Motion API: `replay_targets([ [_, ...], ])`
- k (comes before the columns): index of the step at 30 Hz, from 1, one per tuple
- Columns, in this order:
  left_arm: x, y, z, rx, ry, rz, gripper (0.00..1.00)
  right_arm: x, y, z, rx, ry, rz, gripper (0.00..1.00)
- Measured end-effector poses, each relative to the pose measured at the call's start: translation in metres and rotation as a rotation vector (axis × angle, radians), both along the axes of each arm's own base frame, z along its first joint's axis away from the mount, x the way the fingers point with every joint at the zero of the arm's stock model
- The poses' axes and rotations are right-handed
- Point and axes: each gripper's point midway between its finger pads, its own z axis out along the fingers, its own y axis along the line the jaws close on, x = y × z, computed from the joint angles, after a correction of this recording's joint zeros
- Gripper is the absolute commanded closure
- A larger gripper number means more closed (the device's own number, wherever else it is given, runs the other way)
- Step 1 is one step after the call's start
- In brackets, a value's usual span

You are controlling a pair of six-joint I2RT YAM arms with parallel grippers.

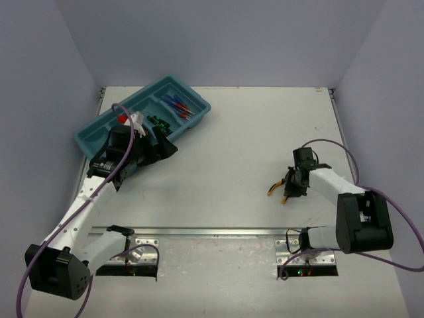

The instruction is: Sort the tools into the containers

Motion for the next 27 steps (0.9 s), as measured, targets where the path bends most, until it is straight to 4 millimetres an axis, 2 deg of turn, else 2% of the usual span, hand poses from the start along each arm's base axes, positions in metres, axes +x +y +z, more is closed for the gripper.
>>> replay_targets([
  [2, 0.000, -0.008, 0.001, -0.032, -0.014, -0.026, 0.00, 0.001, 0.009, 0.002, 0.005, -0.013, 0.037, 1.00],
  [4, -0.001, -0.027, -0.002, -0.075, -0.033, -0.080, 0.00, 0.003, 0.026, 0.009, 0.003, -0.044, 0.115, 1.00],
  [10, -0.020, -0.099, -0.027, -0.222, 0.004, -0.308, 0.03, 0.021, 0.099, 0.050, 0.118, -0.209, 0.349, 1.00],
  [14, -0.029, -0.143, -0.023, -0.292, -0.026, -0.439, 0.10, 0.028, 0.142, 0.076, 0.197, -0.291, 0.456, 1.00],
  [20, -0.042, -0.183, -0.021, -0.322, -0.022, -0.545, 0.31, 0.028, 0.188, 0.112, 0.305, -0.368, 0.575, 1.00],
  [25, -0.039, -0.197, -0.028, -0.315, 0.008, -0.559, 0.50, 0.026, 0.214, 0.140, 0.397, -0.434, 0.637, 1.00],
  [26, -0.040, -0.198, -0.030, -0.313, 0.013, -0.558, 0.56, 0.025, 0.217, 0.143, 0.409, -0.439, 0.643, 1.00],
  [27, -0.041, -0.199, -0.032, -0.311, 0.019, -0.559, 0.67, 0.024, 0.219, 0.146, 0.419, -0.443, 0.649, 1.00],
])
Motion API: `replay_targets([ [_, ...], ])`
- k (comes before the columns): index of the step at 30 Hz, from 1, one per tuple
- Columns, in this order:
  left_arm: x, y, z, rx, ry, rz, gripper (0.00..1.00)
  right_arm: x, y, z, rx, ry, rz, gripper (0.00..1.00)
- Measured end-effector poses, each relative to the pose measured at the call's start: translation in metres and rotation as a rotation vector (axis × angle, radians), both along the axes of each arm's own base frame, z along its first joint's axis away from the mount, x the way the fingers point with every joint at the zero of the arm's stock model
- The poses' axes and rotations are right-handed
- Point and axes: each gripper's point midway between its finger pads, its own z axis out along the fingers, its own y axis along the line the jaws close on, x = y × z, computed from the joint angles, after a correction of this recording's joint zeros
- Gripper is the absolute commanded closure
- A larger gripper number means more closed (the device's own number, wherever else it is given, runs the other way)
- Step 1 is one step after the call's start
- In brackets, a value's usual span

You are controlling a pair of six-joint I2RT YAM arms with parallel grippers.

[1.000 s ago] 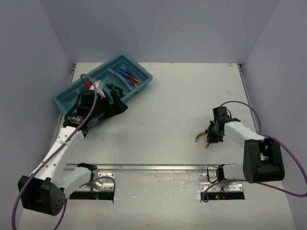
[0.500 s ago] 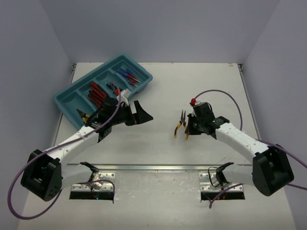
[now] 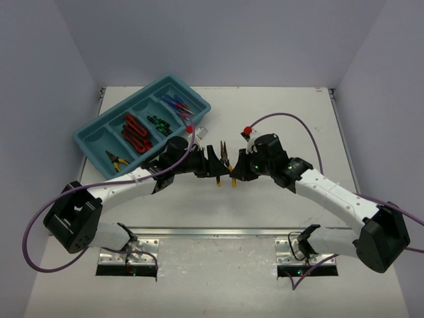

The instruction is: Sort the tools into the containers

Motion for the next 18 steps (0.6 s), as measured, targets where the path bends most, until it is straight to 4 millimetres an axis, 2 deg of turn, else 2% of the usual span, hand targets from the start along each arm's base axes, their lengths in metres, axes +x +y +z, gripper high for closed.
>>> replay_targets([
  [1, -0.001, -0.002, -0.001, 0.002, 0.003, -0.003, 0.84, 0.000, 0.002, 0.002, 0.008, -0.003, 0.006, 1.00],
  [2, -0.003, -0.003, -0.001, 0.003, 0.003, -0.008, 0.94, 0.000, 0.004, 0.004, 0.014, -0.005, 0.010, 1.00],
  [3, -0.003, -0.005, -0.001, 0.006, 0.006, -0.008, 1.00, -0.001, 0.005, 0.006, 0.019, -0.006, 0.014, 1.00],
  [4, -0.003, -0.006, -0.001, 0.009, 0.011, -0.006, 1.00, -0.001, 0.006, 0.007, 0.022, -0.006, 0.018, 1.00],
  [5, -0.002, -0.007, -0.001, 0.018, 0.007, -0.005, 1.00, -0.002, 0.007, 0.007, 0.028, -0.005, 0.019, 0.75],
  [7, 0.000, -0.007, 0.001, 0.030, 0.009, 0.003, 1.00, 0.000, 0.007, 0.008, 0.029, -0.013, 0.013, 0.12],
  [8, 0.002, -0.005, 0.000, 0.049, 0.015, 0.018, 1.00, 0.003, 0.005, 0.008, 0.017, -0.026, 0.007, 0.01],
  [11, 0.022, 0.018, -0.004, 0.145, 0.039, 0.129, 1.00, 0.012, -0.017, 0.003, -0.054, -0.051, -0.072, 0.01],
  [13, 0.047, 0.050, -0.007, 0.219, 0.062, 0.260, 1.00, 0.012, -0.024, 0.013, -0.070, -0.098, -0.092, 0.01],
  [16, 0.094, 0.133, -0.012, 0.348, 0.095, 0.551, 1.00, 0.014, -0.040, 0.032, -0.113, -0.166, -0.136, 0.01],
  [18, 0.111, 0.196, -0.012, 0.444, 0.121, 0.749, 1.00, 0.018, -0.055, 0.043, -0.146, -0.206, -0.177, 0.01],
])
